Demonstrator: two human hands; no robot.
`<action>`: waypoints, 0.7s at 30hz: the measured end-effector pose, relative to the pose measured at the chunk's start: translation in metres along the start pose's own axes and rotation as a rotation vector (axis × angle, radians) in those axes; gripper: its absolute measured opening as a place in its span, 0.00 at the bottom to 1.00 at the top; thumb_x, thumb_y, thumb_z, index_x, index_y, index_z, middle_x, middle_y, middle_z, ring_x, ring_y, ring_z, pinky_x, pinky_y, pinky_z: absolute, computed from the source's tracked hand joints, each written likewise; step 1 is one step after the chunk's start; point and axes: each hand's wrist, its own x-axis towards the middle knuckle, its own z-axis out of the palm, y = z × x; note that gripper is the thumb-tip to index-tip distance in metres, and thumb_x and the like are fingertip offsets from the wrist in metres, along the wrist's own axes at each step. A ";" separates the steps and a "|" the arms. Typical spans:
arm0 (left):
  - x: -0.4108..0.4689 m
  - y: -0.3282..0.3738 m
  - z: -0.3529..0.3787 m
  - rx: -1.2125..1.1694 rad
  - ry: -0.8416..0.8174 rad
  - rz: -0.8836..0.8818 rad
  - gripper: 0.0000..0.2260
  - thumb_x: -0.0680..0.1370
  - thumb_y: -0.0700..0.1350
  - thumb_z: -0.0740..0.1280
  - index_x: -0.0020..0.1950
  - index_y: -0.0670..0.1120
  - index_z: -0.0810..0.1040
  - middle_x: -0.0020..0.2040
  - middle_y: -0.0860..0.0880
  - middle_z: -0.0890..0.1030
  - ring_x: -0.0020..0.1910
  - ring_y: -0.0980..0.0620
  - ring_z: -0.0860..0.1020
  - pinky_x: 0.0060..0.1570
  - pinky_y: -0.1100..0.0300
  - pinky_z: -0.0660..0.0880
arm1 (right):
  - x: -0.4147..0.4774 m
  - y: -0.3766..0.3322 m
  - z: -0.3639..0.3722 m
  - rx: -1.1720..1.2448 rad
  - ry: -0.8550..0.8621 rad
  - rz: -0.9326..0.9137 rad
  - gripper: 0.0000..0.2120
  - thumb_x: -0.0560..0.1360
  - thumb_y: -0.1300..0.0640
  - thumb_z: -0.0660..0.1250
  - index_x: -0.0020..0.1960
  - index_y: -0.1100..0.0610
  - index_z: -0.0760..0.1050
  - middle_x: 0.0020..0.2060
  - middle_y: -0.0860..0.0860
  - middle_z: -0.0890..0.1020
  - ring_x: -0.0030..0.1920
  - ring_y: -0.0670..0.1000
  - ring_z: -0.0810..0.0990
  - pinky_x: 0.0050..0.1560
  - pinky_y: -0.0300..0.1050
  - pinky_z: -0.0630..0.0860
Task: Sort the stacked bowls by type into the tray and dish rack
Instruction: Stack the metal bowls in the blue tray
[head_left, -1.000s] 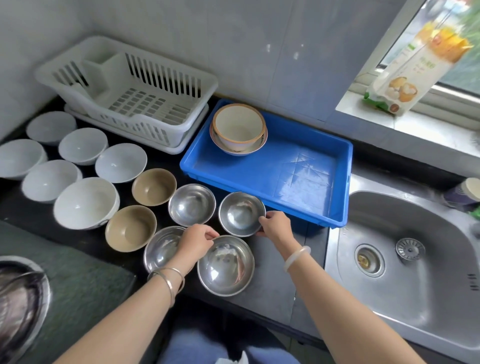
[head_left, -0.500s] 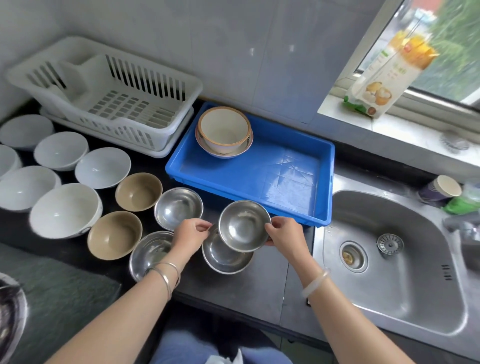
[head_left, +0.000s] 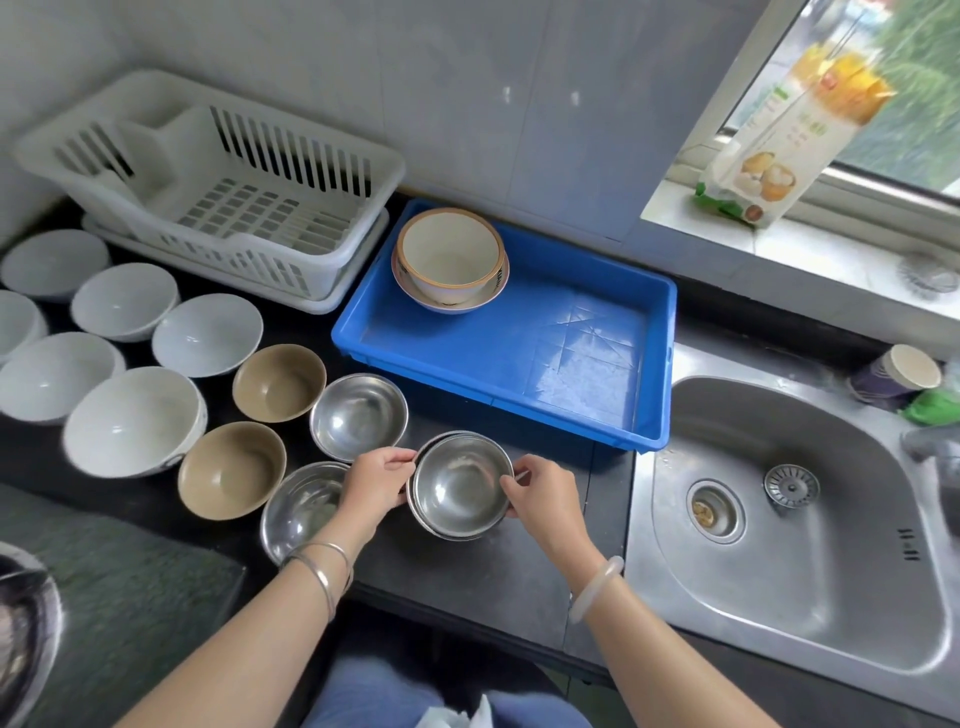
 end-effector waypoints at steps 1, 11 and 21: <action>-0.001 0.002 0.001 -0.013 -0.005 -0.012 0.11 0.76 0.36 0.65 0.57 0.41 0.78 0.46 0.47 0.80 0.43 0.51 0.79 0.35 0.62 0.76 | 0.000 0.001 0.001 0.008 0.002 0.000 0.03 0.73 0.59 0.66 0.42 0.57 0.77 0.39 0.53 0.83 0.35 0.53 0.84 0.41 0.46 0.81; -0.006 0.008 0.002 -0.039 -0.039 -0.064 0.11 0.79 0.38 0.61 0.60 0.41 0.76 0.51 0.44 0.79 0.45 0.48 0.77 0.36 0.60 0.76 | 0.009 0.016 0.007 0.087 0.046 0.026 0.05 0.74 0.52 0.69 0.46 0.52 0.74 0.38 0.50 0.80 0.35 0.51 0.80 0.35 0.41 0.77; -0.013 0.016 0.001 -0.029 -0.067 -0.049 0.14 0.78 0.39 0.64 0.63 0.41 0.74 0.55 0.44 0.79 0.52 0.47 0.78 0.45 0.57 0.77 | 0.015 0.019 0.014 0.323 -0.076 0.170 0.14 0.75 0.50 0.68 0.57 0.58 0.77 0.45 0.58 0.82 0.27 0.45 0.80 0.29 0.38 0.80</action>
